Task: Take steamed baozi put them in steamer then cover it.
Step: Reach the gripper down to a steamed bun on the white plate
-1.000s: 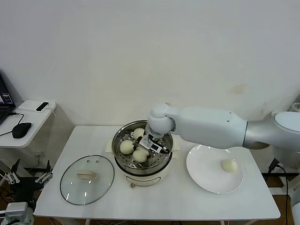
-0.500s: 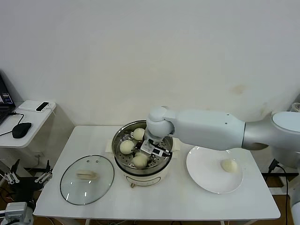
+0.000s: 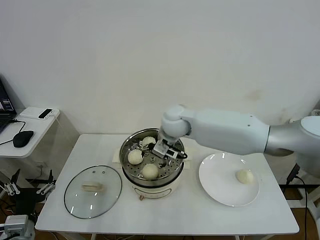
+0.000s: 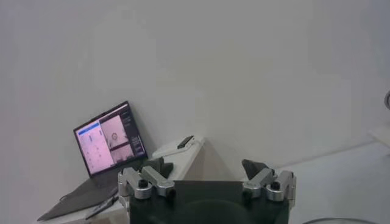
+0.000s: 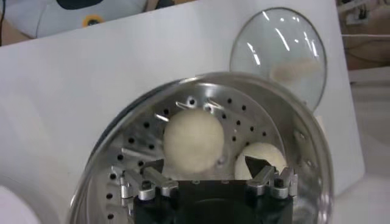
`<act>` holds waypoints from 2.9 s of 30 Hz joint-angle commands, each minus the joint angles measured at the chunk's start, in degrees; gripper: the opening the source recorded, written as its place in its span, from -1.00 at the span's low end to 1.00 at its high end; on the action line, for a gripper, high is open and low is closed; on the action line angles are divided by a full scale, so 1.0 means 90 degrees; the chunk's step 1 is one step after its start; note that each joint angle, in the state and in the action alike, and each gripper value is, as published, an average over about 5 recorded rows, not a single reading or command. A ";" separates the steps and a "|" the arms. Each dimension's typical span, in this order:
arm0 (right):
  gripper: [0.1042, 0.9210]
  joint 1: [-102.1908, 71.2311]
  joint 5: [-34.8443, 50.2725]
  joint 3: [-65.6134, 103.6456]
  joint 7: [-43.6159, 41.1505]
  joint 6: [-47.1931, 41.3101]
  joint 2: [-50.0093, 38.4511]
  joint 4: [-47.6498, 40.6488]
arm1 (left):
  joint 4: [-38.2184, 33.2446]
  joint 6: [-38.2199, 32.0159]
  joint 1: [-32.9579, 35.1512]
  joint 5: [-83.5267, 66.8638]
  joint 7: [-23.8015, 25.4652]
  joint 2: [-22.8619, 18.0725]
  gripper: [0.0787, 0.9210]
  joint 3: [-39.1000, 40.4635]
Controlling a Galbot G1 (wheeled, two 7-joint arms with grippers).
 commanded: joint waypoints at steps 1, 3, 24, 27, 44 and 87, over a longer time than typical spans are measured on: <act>0.76 0.0338 0.0636 0.0693 -0.0163 -0.1099 -0.0817 -0.0009 | 0.0008 0.0021 -0.0037 -0.0012 0.0015 0.0039 0.77 0.0015; 0.76 0.0373 0.0886 0.0855 -0.0244 -0.1707 -0.1182 0.0147 | 0.0022 0.0022 -0.0065 -0.0011 0.0020 0.0057 0.77 0.0038; 0.76 -0.2506 -0.0716 0.3032 -0.0896 -0.2437 -0.4363 0.0200 | 0.0142 0.0044 -0.0305 0.0073 0.0069 0.0312 0.77 0.0421; 0.76 -0.3402 -0.1027 0.3800 -0.1046 -0.2242 -0.4517 0.0176 | 0.0147 0.0053 -0.0304 0.0106 0.0071 0.0333 0.77 0.0467; 0.76 -0.5396 -0.2457 0.5508 -0.0788 -0.2014 -0.3778 -0.1051 | 0.0099 0.0128 -0.0288 0.0148 0.0076 0.0404 0.77 0.0411; 0.22 -0.4893 -0.2304 0.5162 -0.0552 -0.2401 -0.3085 -0.1482 | 0.0077 0.0121 -0.0223 0.0156 0.0078 0.0372 0.77 0.0300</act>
